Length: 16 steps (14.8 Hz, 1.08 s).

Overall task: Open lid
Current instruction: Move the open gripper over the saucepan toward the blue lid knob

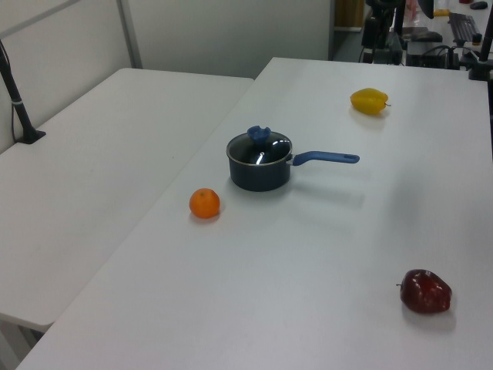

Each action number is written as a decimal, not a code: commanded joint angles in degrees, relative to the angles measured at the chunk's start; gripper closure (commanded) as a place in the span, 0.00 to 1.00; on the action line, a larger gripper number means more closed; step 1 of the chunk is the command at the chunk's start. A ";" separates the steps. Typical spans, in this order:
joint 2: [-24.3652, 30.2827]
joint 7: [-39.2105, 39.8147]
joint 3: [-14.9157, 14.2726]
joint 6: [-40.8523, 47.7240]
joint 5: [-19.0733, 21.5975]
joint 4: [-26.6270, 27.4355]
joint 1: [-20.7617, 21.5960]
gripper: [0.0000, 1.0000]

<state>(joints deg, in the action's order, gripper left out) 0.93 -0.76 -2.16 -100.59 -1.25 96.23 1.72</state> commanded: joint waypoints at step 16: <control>-15.14 -6.27 0.58 -44.31 5.03 1.07 6.80 0.00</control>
<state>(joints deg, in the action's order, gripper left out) -9.80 -5.41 -1.27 -136.64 4.12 96.96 6.87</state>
